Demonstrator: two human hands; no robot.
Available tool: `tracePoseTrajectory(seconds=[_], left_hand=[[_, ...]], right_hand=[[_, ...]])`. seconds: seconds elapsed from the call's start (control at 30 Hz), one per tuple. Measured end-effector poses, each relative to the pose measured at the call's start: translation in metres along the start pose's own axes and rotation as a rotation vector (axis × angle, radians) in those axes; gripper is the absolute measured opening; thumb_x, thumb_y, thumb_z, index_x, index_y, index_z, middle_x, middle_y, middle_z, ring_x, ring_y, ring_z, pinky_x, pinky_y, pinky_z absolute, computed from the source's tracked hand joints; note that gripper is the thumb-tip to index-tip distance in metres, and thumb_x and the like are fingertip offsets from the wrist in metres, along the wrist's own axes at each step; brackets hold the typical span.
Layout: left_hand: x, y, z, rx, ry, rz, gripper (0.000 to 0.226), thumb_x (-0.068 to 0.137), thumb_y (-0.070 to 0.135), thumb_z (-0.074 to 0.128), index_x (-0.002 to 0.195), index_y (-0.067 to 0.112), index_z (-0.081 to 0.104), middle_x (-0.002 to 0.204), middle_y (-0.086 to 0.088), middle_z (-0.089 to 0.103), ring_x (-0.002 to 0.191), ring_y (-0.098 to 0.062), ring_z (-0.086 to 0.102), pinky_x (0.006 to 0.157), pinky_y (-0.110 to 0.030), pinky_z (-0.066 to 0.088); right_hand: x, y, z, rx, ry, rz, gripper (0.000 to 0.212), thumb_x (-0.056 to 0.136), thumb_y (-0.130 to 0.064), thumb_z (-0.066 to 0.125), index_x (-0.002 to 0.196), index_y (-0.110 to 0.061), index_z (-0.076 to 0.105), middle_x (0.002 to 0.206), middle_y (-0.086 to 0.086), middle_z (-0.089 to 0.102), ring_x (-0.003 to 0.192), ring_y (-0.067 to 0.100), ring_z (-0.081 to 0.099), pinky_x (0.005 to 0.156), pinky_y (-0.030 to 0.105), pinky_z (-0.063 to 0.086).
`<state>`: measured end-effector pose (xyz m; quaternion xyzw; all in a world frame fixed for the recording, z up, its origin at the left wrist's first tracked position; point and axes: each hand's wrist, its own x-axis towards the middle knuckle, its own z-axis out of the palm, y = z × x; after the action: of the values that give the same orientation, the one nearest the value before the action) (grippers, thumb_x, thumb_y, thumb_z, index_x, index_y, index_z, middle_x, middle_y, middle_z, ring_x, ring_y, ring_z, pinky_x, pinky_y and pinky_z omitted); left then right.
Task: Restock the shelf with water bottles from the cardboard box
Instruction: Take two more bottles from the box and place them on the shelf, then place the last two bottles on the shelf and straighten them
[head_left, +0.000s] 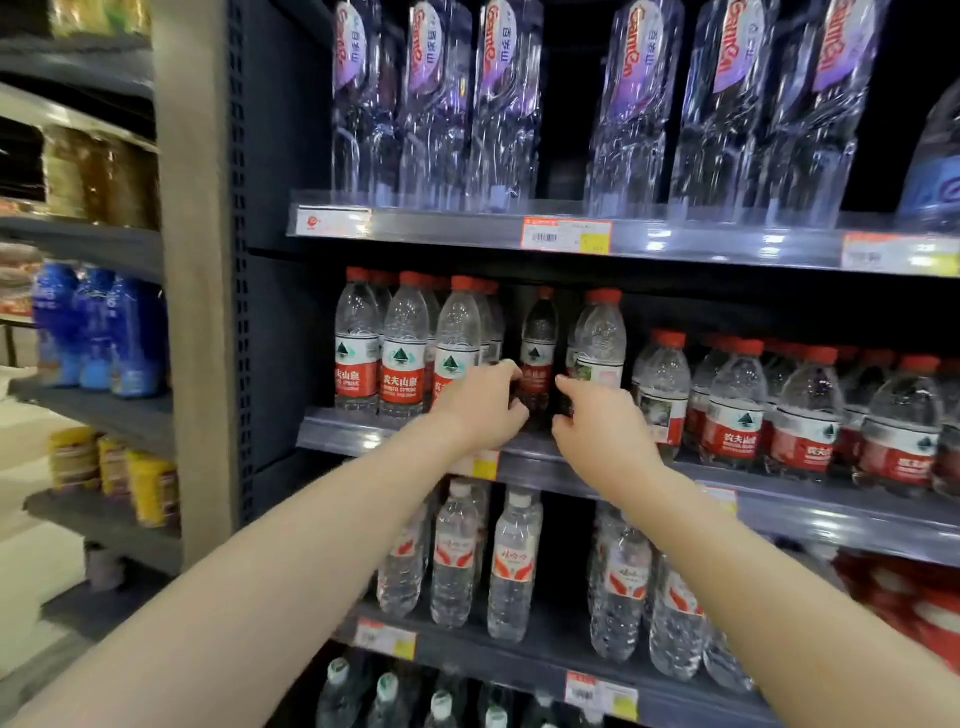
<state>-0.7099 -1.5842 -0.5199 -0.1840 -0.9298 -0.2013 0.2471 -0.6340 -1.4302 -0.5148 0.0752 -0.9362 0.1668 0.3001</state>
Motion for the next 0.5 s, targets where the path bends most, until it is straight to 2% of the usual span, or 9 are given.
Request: tracePoseTrajectory(seconds=[0.13,0.27,0.33,0.43,0.5], left_hand=[[-0.051,-0.033,-0.038,0.109,0.019,-0.003,0.055,0.095,0.031,0.054,0.149,0.022,0.048,0.141,-0.004,0.062,0.121,-0.028,0.063,0.091,-0.037,0.052],[-0.094,-0.073,-0.060,0.150,0.045,-0.051,0.059,0.097,0.037,0.054,0.153,0.022,0.044,0.149,0.001,0.056,0.133,-0.022,0.056,0.103,-0.042,0.051],[-0.105,-0.092,-0.063,0.198,0.057,-0.078,0.055,0.097,0.039,0.054,0.149,0.021,0.048,0.144,0.001,0.059,0.129,-0.022,0.058,0.101,-0.042,0.052],[-0.106,-0.114,-0.058,0.272,0.058,-0.116,0.047,0.098,0.040,0.054,0.140,0.019,0.055,0.126,-0.001,0.065,0.116,-0.023,0.061,0.090,-0.041,0.054],[-0.104,-0.128,-0.054,0.253,0.106,-0.190,0.048,0.097,0.040,0.054,0.140,0.020,0.055,0.125,-0.001,0.064,0.115,-0.023,0.059,0.091,-0.040,0.053]], right_hand=[[-0.010,-0.030,0.016,0.054,-0.046,-0.030,0.053,0.096,-0.019,0.057,0.149,-0.017,0.050,0.123,0.008,0.070,0.113,0.030,0.063,0.089,0.039,0.055],[-0.014,-0.057,0.038,0.122,-0.091,-0.073,0.043,0.096,-0.019,0.057,0.139,-0.012,0.058,0.115,0.010,0.071,0.100,0.032,0.066,0.082,0.040,0.056],[-0.011,-0.071,0.051,0.160,-0.090,-0.116,0.040,0.096,-0.020,0.057,0.135,-0.012,0.060,0.114,0.010,0.071,0.096,0.031,0.067,0.081,0.040,0.057],[0.003,-0.094,0.068,0.154,-0.090,-0.222,0.036,0.095,-0.024,0.056,0.130,-0.019,0.063,0.121,0.005,0.071,0.108,0.031,0.065,0.085,0.041,0.055],[0.019,-0.110,0.080,0.192,-0.111,-0.298,0.041,0.094,-0.026,0.056,0.134,-0.024,0.062,0.126,0.002,0.069,0.114,0.030,0.064,0.089,0.041,0.055]])
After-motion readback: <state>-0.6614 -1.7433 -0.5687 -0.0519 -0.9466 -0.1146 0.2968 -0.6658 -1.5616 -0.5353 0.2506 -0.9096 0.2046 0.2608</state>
